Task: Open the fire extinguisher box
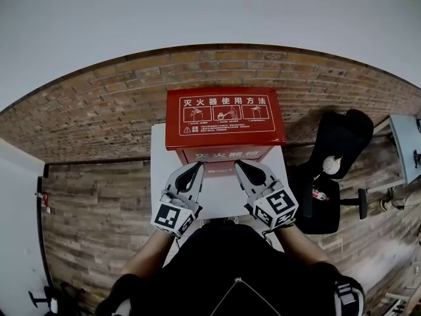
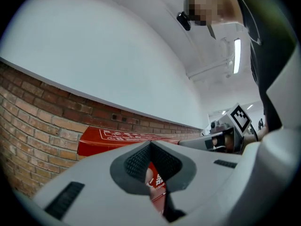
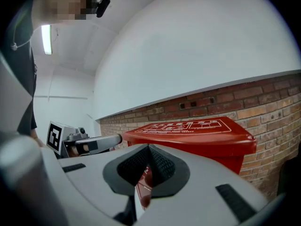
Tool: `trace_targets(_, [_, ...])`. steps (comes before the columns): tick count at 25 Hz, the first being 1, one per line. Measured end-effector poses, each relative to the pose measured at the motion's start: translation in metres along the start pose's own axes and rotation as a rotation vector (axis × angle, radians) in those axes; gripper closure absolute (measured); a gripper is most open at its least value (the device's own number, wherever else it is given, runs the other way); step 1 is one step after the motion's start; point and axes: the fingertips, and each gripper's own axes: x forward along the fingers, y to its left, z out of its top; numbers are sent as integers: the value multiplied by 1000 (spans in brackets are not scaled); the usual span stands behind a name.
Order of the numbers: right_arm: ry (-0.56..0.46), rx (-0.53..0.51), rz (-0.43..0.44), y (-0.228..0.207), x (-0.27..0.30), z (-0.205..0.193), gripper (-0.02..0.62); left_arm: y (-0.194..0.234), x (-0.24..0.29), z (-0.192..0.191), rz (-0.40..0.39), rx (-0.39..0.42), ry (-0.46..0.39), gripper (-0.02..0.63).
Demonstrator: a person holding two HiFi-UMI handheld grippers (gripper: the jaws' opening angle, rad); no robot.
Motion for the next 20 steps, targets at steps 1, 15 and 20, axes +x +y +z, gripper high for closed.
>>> trace_targets(1, [-8,-13,0,-2,-2,5,577,0,0,5,1,2,-12,558])
trace_targets(15, [-144,-61,-93,-83,-41,79,574,38,2,68,33,156,-36,555])
trace_targets(20, [-125,-61,-82,-101,-49,76,553,56,0,64,48,143,-11,467])
